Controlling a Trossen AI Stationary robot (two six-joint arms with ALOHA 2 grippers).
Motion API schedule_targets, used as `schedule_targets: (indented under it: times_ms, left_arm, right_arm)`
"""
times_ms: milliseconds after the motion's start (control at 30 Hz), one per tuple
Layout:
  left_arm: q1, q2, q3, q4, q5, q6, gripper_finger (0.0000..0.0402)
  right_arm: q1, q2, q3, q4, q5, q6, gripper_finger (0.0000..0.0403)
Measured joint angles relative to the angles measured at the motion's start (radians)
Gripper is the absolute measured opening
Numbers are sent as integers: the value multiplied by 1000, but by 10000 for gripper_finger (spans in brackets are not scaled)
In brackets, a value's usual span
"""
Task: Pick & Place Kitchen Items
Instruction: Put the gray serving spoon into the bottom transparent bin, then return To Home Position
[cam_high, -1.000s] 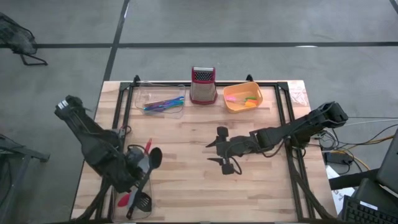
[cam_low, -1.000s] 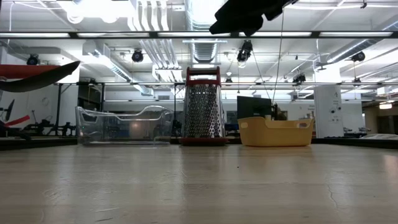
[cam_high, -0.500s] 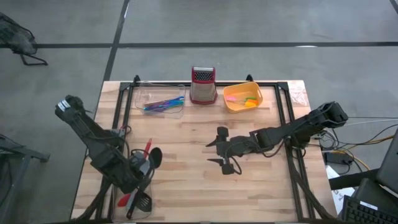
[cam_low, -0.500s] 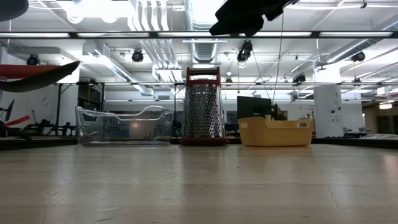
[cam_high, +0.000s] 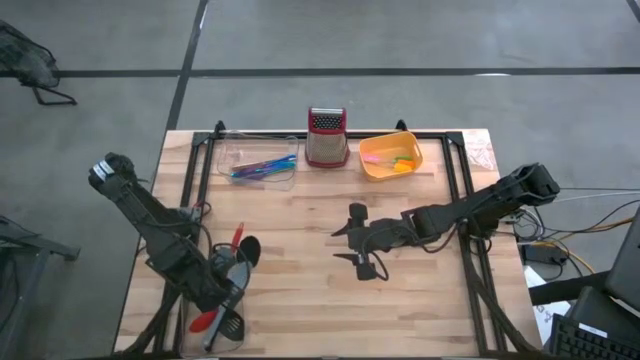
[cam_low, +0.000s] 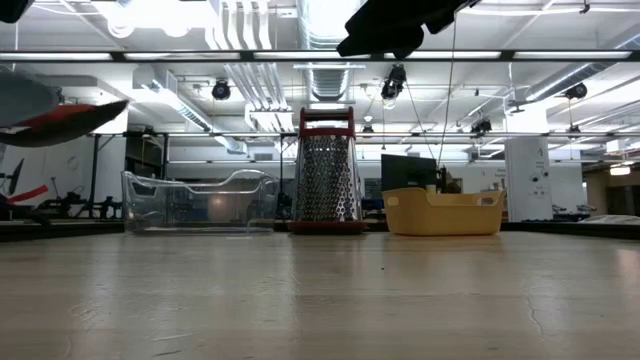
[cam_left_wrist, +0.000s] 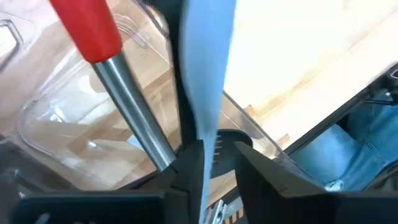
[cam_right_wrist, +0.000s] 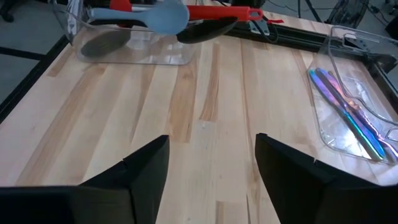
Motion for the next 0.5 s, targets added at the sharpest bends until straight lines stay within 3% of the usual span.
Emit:
schedule_targets:
  times_ms: [500]
  left_arm:
    - [-1,-2,10,2,-26,80,211]
  right_arm:
    - [0,0,0,-1,1,-4,226]
